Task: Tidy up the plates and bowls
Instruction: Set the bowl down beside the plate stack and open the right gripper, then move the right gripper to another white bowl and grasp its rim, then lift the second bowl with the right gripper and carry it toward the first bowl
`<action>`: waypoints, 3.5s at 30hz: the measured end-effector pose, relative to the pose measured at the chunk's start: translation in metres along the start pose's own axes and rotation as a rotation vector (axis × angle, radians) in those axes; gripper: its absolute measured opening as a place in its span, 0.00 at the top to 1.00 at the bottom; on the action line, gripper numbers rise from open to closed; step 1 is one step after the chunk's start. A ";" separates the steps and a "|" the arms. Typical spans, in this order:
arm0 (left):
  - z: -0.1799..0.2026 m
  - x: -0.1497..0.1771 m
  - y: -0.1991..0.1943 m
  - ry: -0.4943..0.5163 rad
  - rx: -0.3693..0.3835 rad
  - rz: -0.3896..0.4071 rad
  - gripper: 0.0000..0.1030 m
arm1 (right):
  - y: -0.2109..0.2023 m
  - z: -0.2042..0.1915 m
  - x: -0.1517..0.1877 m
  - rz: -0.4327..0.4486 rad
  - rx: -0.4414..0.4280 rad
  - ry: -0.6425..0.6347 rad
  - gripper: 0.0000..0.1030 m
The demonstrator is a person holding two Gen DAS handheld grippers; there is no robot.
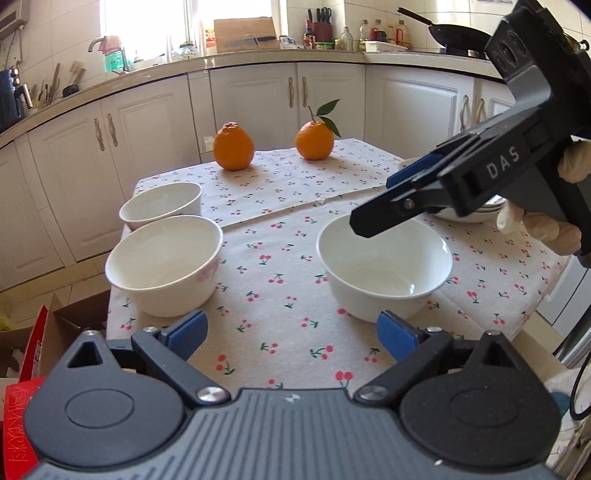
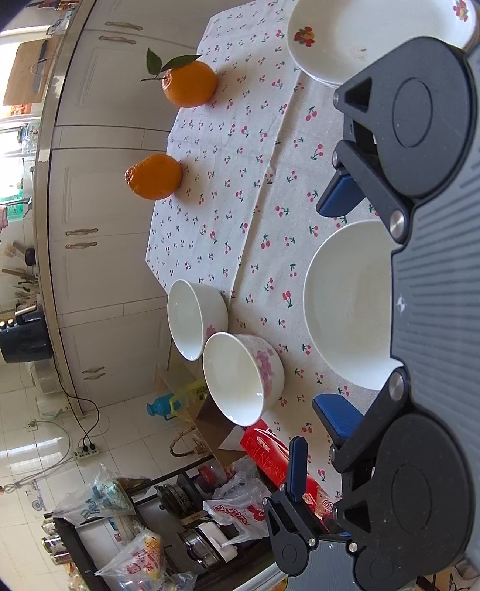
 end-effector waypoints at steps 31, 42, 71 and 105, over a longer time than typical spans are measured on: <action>-0.096 -0.008 0.053 -0.043 -0.109 0.028 0.05 | 0.125 -0.041 -0.093 -0.202 -0.146 -0.202 0.13; -0.096 -0.014 0.058 -0.042 -0.073 0.043 0.08 | 0.155 -0.038 -0.095 -0.262 -0.182 -0.164 0.33; -0.084 -0.023 0.042 -0.024 -0.059 0.032 0.09 | 0.128 -0.042 -0.091 -0.249 -0.216 -0.138 0.42; 0.012 -0.042 -0.022 0.045 0.021 0.058 0.09 | -0.006 -0.035 -0.038 -0.127 -0.180 -0.129 0.41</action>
Point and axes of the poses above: each gripper's, at about its wrist camera, not at the fingertips, and y roughly the way its jaws point, z to its right, x to its underside, the point moved 6 cm from there along y, roughly the way its jaws point, and after that the axes turned 2 degrees about -z, right-handed, at the moved point
